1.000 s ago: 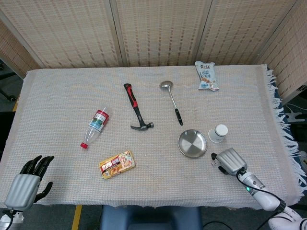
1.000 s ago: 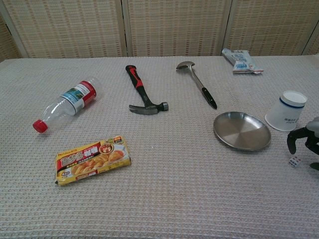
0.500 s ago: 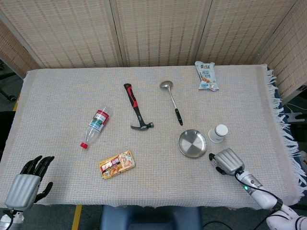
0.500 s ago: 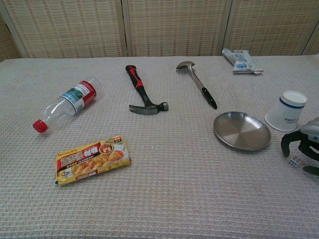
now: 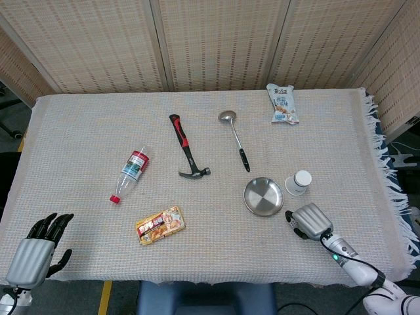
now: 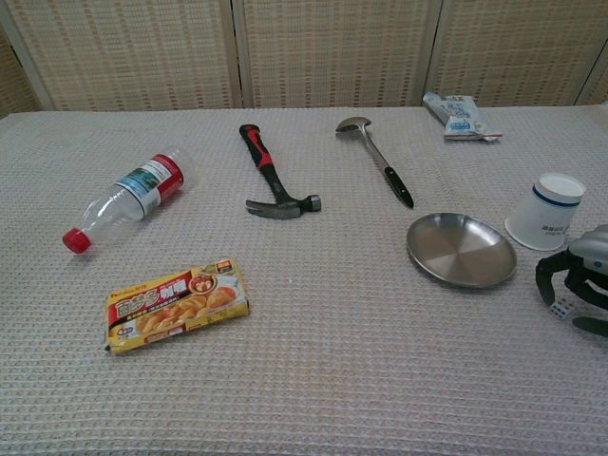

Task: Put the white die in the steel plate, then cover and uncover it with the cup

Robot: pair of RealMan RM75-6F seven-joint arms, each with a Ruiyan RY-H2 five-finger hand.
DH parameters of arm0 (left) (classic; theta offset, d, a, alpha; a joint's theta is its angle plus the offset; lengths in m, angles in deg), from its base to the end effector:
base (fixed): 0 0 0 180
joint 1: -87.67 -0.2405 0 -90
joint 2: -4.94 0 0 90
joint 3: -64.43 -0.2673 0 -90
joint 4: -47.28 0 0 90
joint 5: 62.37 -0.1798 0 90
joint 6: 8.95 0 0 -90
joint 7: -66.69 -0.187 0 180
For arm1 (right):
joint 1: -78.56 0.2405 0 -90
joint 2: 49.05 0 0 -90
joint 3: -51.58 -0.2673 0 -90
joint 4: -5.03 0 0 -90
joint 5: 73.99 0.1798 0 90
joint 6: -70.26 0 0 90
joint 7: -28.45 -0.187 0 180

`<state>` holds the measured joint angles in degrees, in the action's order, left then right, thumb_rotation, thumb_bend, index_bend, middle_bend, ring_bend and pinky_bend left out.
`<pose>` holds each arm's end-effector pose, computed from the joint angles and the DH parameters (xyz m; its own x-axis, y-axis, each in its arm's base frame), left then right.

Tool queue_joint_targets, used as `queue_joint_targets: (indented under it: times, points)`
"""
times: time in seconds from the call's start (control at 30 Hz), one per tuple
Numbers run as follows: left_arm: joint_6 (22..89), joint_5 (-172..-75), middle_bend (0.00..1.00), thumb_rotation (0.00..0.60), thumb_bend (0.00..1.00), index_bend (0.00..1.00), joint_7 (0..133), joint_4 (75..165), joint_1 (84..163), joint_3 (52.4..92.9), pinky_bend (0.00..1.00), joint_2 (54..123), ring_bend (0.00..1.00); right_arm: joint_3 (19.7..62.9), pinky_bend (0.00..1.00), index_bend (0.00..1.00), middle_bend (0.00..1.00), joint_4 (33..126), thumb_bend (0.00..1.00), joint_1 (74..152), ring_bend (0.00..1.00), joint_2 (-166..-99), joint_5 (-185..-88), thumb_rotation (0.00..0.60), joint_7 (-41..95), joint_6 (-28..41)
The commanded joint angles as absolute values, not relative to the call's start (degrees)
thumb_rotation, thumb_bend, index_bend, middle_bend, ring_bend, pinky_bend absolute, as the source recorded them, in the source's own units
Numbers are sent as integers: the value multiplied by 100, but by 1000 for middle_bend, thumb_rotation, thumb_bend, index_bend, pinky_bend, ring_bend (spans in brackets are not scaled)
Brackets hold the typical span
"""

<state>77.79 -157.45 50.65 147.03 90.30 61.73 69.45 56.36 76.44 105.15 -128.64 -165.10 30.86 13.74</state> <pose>-0.2723 0.1897 0.1600 0.5317 0.0524 0.8453 0.8416 -0.1446 -0.5204 -0.2978 -0.2978 0.0280 0.6689 -0.3504 0.6556 -0.7344 -0.4478 0.5101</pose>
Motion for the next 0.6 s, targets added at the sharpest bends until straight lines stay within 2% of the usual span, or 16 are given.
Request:
queue_joint_targets:
  times: [0.03, 0.33, 0.43, 0.6]
  points:
    - [7782, -15749, 131, 600, 348, 95, 5064, 14704, 9028, 6171, 184, 6944, 87, 5645, 1000, 467, 790, 7631, 241, 10510, 788, -12867, -16497, 600, 3105, 1378]
    - [7779, -15748, 131, 600, 348, 95, 5062, 14705, 9026, 6169, 184, 6943, 87, 5644, 1000, 468, 790, 7621, 241, 10507, 787, -12885, -16460, 600, 3152, 1364]
    - [7780, -15751, 131, 600, 349, 95, 5059, 14706, 9026, 6170, 184, 6944, 87, 5639, 1000, 498, 791, 7607, 242, 10501, 788, -12904, -16474, 600, 3136, 1315]
    - [7785, -15753, 131, 600, 347, 95, 5064, 14710, 9024, 6171, 184, 6941, 87, 5625, 1000, 604, 794, 7580, 241, 10483, 794, -12933, -16497, 600, 3090, 1215]
